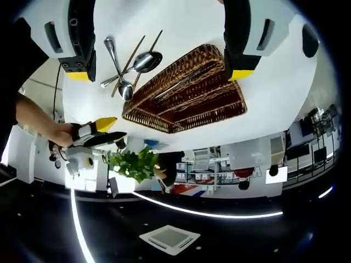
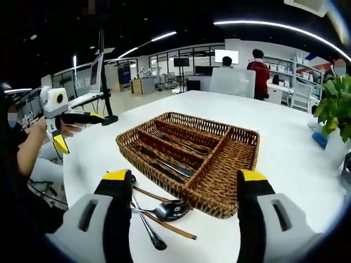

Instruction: Arrange the knives, forks, and spoons in their matching storage slots by inserting each utensil handle-first until every utensil is classified and aligned in the correct compartment

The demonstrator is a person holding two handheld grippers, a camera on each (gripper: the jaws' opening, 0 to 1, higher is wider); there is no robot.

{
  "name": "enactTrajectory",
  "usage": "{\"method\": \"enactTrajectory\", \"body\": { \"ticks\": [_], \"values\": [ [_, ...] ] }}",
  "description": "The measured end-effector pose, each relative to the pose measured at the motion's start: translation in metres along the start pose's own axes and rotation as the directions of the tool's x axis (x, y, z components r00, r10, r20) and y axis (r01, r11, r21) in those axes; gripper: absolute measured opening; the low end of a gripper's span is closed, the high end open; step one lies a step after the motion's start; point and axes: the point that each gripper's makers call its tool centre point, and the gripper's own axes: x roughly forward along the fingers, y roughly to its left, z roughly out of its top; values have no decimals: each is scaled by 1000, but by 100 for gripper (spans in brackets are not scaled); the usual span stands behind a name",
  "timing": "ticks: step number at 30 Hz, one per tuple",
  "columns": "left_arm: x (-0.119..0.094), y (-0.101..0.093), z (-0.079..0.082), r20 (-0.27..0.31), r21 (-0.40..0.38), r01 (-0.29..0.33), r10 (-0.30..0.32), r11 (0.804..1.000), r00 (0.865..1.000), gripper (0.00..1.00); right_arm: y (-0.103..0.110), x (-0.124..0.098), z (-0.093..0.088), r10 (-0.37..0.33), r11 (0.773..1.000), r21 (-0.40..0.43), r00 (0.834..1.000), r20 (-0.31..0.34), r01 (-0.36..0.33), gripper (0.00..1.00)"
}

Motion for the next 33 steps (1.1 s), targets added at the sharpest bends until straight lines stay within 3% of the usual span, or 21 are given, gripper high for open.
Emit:
{"method": "enactTrajectory", "body": {
  "ticks": [9,23,33],
  "values": [
    [-4,-3,1,3,-11,-6,6,1000,1000,99,6,-23,-15,-10,1000,6,1000,-11,10,100],
    [-19,-12,-2,14,-16,-18,18,1000,1000,99,9,-54,-17,-14,1000,17,1000,8,14,100],
    [-24,-13,-2,15,-11,-24,25,1000,1000,99,11,-59,-17,-12,1000,16,1000,6,12,100]
  ]
}}
